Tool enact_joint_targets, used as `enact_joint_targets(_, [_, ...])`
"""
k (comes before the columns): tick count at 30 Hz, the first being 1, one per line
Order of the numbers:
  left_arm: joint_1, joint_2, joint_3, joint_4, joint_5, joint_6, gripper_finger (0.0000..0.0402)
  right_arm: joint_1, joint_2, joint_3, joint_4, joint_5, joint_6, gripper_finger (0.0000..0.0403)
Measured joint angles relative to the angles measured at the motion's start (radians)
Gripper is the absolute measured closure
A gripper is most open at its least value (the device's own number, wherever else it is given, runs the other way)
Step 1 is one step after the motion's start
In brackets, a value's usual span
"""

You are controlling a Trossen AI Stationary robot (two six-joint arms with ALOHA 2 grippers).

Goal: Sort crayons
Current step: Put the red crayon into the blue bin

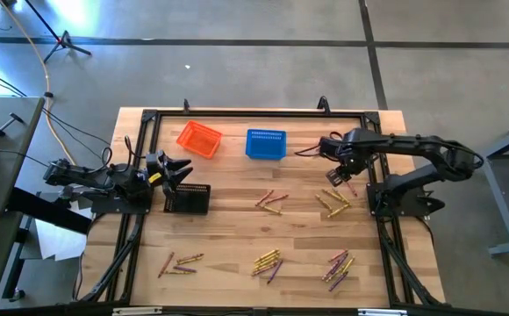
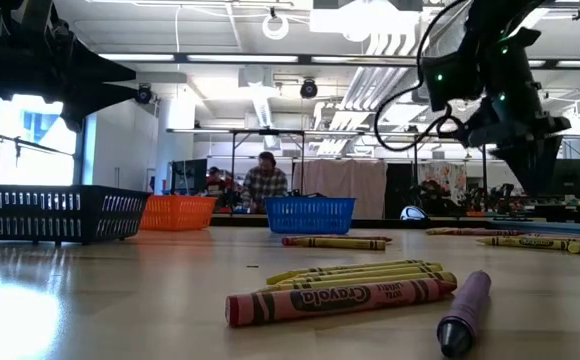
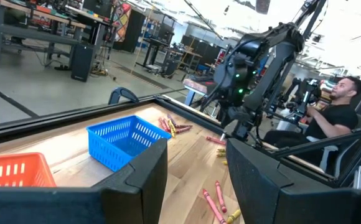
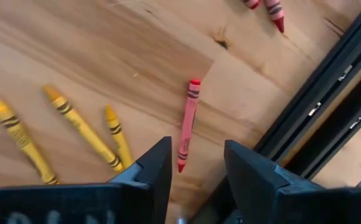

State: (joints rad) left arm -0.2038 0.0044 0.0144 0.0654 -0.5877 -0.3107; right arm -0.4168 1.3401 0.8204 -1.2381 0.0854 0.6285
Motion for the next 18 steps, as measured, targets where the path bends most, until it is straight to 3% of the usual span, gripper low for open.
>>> enact_joint_targets(11, [0.000,0.000,0.000,0.000,0.000,0.000,0.0247,-0.080,0.148,0.000,0.036,-0.005,-0.118,0.0268])
enact_joint_targets(18, [0.000,0.000,0.000,0.000,0.000,0.000,0.0247,-0.140,0.176,0.000,0.047,-0.009,-0.194,0.0268])
